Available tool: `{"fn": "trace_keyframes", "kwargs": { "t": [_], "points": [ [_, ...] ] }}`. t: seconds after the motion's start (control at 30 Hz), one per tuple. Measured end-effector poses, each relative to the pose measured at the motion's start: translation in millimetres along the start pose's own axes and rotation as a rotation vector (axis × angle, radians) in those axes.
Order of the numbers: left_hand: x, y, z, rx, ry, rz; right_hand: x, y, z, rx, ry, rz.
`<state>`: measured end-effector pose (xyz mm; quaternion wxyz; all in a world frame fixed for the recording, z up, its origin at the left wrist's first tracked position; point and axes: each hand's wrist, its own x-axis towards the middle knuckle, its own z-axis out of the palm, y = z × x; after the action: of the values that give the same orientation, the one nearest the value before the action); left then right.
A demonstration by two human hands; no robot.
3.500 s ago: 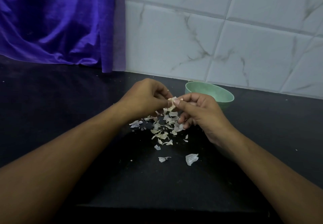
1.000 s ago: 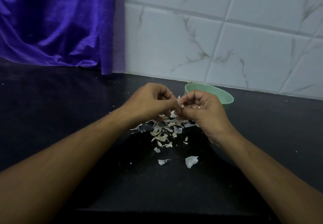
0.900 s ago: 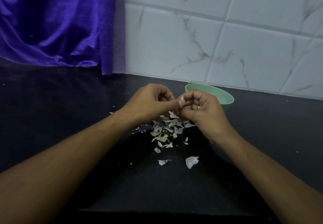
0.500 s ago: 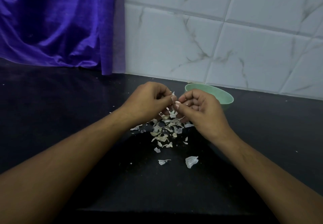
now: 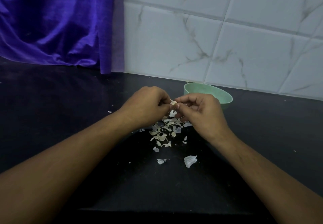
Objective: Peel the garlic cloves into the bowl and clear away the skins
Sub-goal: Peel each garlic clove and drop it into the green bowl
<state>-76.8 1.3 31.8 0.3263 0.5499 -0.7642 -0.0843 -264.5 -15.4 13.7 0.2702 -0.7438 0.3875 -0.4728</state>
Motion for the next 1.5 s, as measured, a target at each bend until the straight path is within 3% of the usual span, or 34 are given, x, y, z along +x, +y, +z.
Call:
{"fn": "trace_keyframes", "kwargs": {
  "t": [0.23,0.53,0.93,1.13,1.37,1.5],
  "points": [
    [-1,2,3,0.019,-0.027,-0.02,0,1,2,-0.033,-0.001,-0.034],
    [-6,10,7,0.239,-0.034,-0.015,-1,1,7,-0.16,0.063,-0.14],
    [-13,16,24,0.225,0.156,0.015,-5,-4,11,0.137,0.071,0.001],
    [-11,12,27,0.193,0.17,0.029,-3,-3,13,0.379,0.048,0.14],
    [-11,9,24,0.055,0.152,0.06,-2,-4,8,0.586,-0.03,0.3],
    [-8,7,18,-0.173,0.1,0.006,-2,-6,5,0.654,-0.031,0.324]
  ]
}}
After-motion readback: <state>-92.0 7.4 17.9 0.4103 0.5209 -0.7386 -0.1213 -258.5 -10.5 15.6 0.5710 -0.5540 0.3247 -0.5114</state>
